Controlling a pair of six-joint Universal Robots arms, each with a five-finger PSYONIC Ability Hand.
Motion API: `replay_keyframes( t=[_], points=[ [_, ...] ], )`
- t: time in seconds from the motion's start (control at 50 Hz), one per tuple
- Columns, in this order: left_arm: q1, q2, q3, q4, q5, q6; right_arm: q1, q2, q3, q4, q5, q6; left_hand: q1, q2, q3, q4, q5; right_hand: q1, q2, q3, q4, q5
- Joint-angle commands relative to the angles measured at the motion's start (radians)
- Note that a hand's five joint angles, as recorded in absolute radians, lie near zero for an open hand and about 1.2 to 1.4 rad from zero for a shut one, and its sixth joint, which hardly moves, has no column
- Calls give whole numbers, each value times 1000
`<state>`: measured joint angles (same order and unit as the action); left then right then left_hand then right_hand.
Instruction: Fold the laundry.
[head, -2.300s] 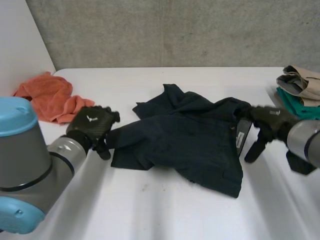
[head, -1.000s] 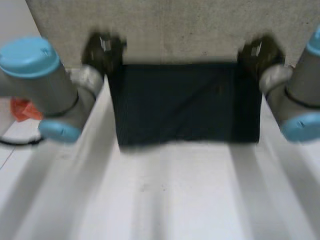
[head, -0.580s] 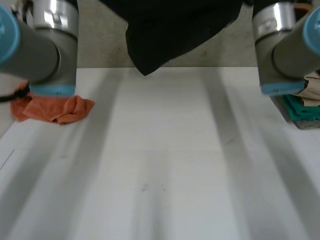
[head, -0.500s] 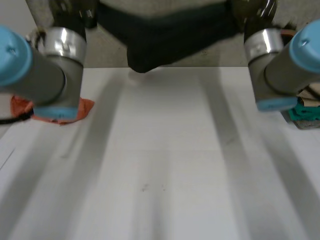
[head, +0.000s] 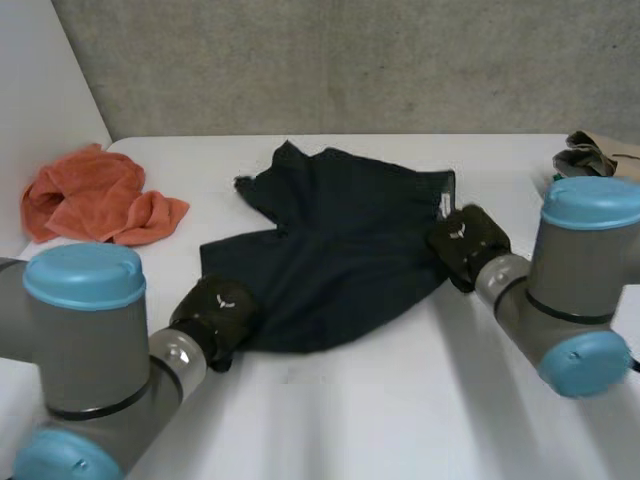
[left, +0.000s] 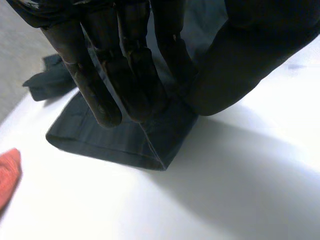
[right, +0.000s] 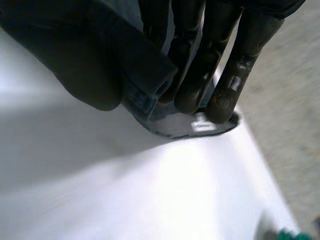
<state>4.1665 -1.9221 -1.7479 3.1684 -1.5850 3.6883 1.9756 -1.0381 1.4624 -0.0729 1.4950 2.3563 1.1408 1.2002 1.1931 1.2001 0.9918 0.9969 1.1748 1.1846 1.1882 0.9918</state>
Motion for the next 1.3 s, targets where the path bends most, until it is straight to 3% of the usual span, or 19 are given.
replay_keyframes(
  t=[0.02, 0.12, 0.26, 0.4, 0.46, 0.56, 0.66, 0.74, 0.86, 0.94, 1.08, 1.14, 1.16, 1.18, 1.2, 1.22, 1.24, 1.3],
  points=[
    [-14, 150, -81, -218, -10, 6, -6, -126, 163, 290, -7, -22, 255, 196, 203, 196, 230, 399, 221, 212, 208, 230],
    [-87, 206, -114, -352, -33, -1, -11, -200, 286, 429, -7, -94, 255, 196, 203, 196, 230, 399, 221, 212, 208, 230],
    [-149, 250, -133, -410, -56, 7, -17, -319, 400, 487, -18, -135, 255, 196, 203, 196, 230, 399, 221, 212, 208, 230],
    [-218, 325, -105, -563, -50, 33, -44, -448, 420, 597, -54, -163, 255, 196, 203, 196, 230, 399, 221, 212, 208, 230],
    [-214, 313, -61, -555, -50, 65, -64, -453, 386, 607, -90, -163, 255, 196, 203, 196, 230, 399, 221, 212, 208, 230],
    [-146, 174, 96, -383, -52, 130, -80, -444, 314, 549, -148, -112, 255, 196, 203, 196, 230, 399, 221, 212, 208, 230],
    [-68, -15, 306, -130, -50, 165, -96, -343, 224, 403, -131, -8, 255, 196, 203, 196, 230, 399, 221, 212, 208, 230],
    [-40, -185, 513, 97, -47, 182, -93, -240, 118, 320, -52, 55, 255, 196, 203, 196, 230, 399, 221, 212, 208, 230],
    [-22, -495, 870, 355, 8, 237, -89, -51, -57, 135, 171, 51, 255, 196, 203, 196, 230, 399, 221, 212, 208, 230],
    [-20, -679, 1090, 370, 74, 242, -89, 71, -152, 12, 252, 0, 255, 196, 203, 196, 230, 399, 221, 212, 208, 230],
    [-20, -937, 1396, 383, 122, 240, -87, 243, -264, -140, 295, -97, 255, 196, 203, 196, 230, 399, 221, 212, 208, 230],
    [-20, -951, 1377, 393, 126, 240, -86, 274, -280, -188, 301, -106, 255, 196, 203, 196, 230, -196, -374, -384, -388, -366],
    [-26, -951, 1345, 416, 125, 240, -86, 279, -281, -212, 304, -95, 26, -33, -26, -33, 1, -637, -815, -825, -829, -807],
    [-31, -950, 1326, 433, 125, 237, -86, 277, -277, -219, 304, -92, -368, -428, -421, -428, -394, -822, -1000, -1010, -1014, -992],
    [-32, -946, 1306, 453, 120, 237, -86, 273, -271, -228, 304, -91, -820, -879, -872, -879, -845, -822, -1000, -1010, -1014, -992],
    [-34, -942, 1288, 478, 119, 237, -84, 261, -258, -235, 304, -83, -966, -1026, -1019, -1026, -992, -822, -1000, -1010, -1014, -992],
    [-36, -924, 1250, 520, 111, 237, -84, 248, -254, -235, 303, -75, -896, -956, -949, -956, -922, -822, -1000, -1010, -1014, -992],
    [-37, -865, 1185, 567, 108, 236, -86, 163, -215, -237, 297, -11, -966, -1026, -1019, -1026, -992, -822, -1000, -1010, -1014, -992]
  ],
)
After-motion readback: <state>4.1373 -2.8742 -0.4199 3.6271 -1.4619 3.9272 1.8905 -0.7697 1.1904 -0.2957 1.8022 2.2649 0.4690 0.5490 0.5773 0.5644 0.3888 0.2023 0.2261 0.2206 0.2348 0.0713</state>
